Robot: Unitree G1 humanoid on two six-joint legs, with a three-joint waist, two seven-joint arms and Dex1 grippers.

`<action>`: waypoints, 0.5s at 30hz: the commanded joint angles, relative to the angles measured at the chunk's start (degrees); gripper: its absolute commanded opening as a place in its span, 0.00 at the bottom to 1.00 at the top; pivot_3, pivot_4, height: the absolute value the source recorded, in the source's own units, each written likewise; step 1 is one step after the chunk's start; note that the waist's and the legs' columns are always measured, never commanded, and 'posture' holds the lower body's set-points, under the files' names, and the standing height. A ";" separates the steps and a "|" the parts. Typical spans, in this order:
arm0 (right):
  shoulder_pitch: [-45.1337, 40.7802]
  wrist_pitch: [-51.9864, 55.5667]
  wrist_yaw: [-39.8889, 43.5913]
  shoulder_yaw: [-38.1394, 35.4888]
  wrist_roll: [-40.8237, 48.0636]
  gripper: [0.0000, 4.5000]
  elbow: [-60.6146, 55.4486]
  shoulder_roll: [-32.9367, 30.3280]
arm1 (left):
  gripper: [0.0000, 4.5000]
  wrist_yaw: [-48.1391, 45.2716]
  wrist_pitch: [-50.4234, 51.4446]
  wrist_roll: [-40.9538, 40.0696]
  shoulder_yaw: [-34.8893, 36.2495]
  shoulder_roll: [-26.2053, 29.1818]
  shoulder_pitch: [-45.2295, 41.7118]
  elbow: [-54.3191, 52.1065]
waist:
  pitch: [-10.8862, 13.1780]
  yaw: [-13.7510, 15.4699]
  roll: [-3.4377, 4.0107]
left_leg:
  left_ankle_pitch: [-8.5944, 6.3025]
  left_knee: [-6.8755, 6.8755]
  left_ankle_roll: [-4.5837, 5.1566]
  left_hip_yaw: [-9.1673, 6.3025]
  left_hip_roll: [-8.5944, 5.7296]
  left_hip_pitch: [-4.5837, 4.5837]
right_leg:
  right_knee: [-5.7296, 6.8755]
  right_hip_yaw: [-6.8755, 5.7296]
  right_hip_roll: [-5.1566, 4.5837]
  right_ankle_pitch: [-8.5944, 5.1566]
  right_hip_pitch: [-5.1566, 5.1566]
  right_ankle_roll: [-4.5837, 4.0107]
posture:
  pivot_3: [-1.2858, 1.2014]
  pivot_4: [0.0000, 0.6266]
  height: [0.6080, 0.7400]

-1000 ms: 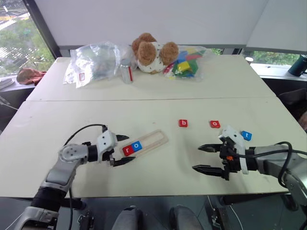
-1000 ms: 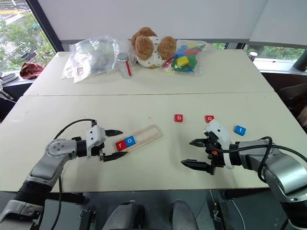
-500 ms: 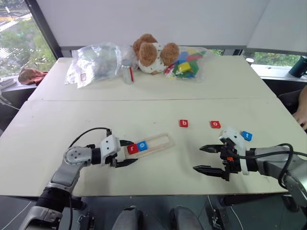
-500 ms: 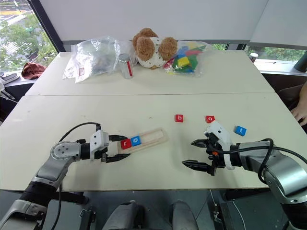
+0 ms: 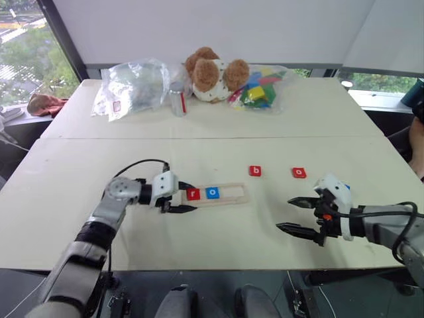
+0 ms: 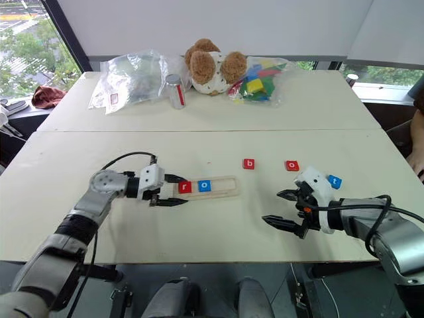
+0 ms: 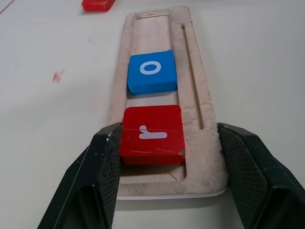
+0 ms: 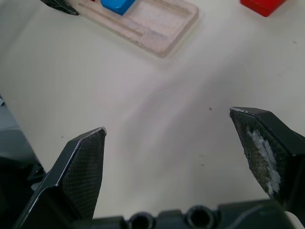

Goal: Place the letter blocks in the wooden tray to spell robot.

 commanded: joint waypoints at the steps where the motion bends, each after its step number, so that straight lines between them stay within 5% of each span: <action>1: 1.72 -0.90 -2.02 -3.46 -0.60 1.00 -1.96 0.46 | 0.54 -2.48 -5.23 2.77 -2.08 -3.51 -5.19 8.41 | 0.02 0.13 -0.03 | 0.00 0.01 0.01 0.00 -0.02 -0.01 | 0.00 0.00 0.01 0.00 0.00 0.01 | 0.52 0.24 1.00; 9: 6.24 0.25 -5.66 -6.53 0.29 1.00 -5.61 2.35 | 0.54 -5.52 -10.07 4.50 -1.44 -8.68 -10.52 19.45 | 0.03 -0.27 -0.06 | -0.02 0.03 0.07 0.03 -0.03 0.01 | 0.02 -0.01 0.14 0.00 0.02 0.07 | 0.52 0.24 1.00; 13: 6.36 0.16 -7.12 -7.25 0.25 1.00 -5.68 3.11 | 0.97 -6.80 -9.65 4.43 -0.86 -9.07 -10.36 20.22 | 0.03 -0.29 -0.06 | -0.02 0.04 0.08 0.03 -0.02 0.04 | 0.03 0.00 0.16 0.00 0.05 0.08 | 0.52 0.24 1.00; 15: 4.74 -0.29 -8.92 -6.97 -0.55 1.00 -4.48 4.11 | 0.99 -6.64 -9.19 4.20 -0.50 -9.17 -9.79 19.61 | 0.03 -0.30 -0.06 | -0.02 0.04 0.08 0.03 -0.02 0.04 | 0.03 0.00 0.17 -0.01 0.06 0.08 | 0.52 0.24 1.00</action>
